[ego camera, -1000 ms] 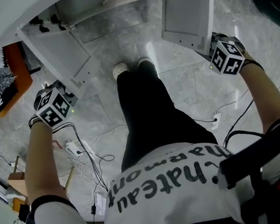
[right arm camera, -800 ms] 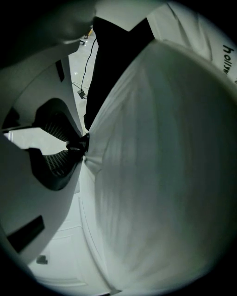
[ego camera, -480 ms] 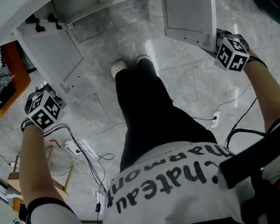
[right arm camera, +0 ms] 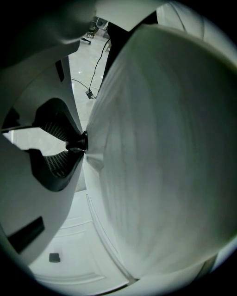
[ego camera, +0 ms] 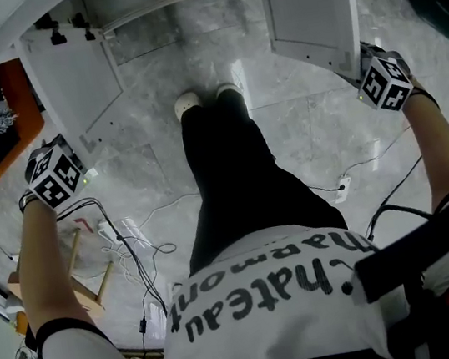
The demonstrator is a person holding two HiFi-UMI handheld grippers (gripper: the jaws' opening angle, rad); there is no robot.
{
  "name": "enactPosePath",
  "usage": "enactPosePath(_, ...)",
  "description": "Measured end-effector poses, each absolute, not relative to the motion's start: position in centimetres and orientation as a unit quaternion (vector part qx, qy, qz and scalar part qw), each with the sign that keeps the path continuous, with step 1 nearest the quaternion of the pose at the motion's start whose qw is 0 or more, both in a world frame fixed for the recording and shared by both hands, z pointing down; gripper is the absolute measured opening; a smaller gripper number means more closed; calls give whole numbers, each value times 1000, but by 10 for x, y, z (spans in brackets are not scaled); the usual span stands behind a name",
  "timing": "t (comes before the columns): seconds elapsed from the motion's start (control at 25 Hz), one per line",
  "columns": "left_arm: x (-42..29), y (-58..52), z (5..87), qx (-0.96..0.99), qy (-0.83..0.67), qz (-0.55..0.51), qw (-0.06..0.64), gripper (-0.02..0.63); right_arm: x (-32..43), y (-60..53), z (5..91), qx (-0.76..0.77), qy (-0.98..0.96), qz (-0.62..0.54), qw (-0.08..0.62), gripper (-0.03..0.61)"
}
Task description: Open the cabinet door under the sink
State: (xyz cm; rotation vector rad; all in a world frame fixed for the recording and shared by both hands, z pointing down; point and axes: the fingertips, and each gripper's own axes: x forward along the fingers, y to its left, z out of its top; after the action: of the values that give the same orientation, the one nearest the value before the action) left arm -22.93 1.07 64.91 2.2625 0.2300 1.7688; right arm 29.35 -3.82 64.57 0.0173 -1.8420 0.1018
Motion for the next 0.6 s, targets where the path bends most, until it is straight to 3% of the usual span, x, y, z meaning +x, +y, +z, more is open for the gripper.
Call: enactPosePath(0.6,-248,8,652,776,60,613,136,49,327,-47,650,21,-784,79,615,64)
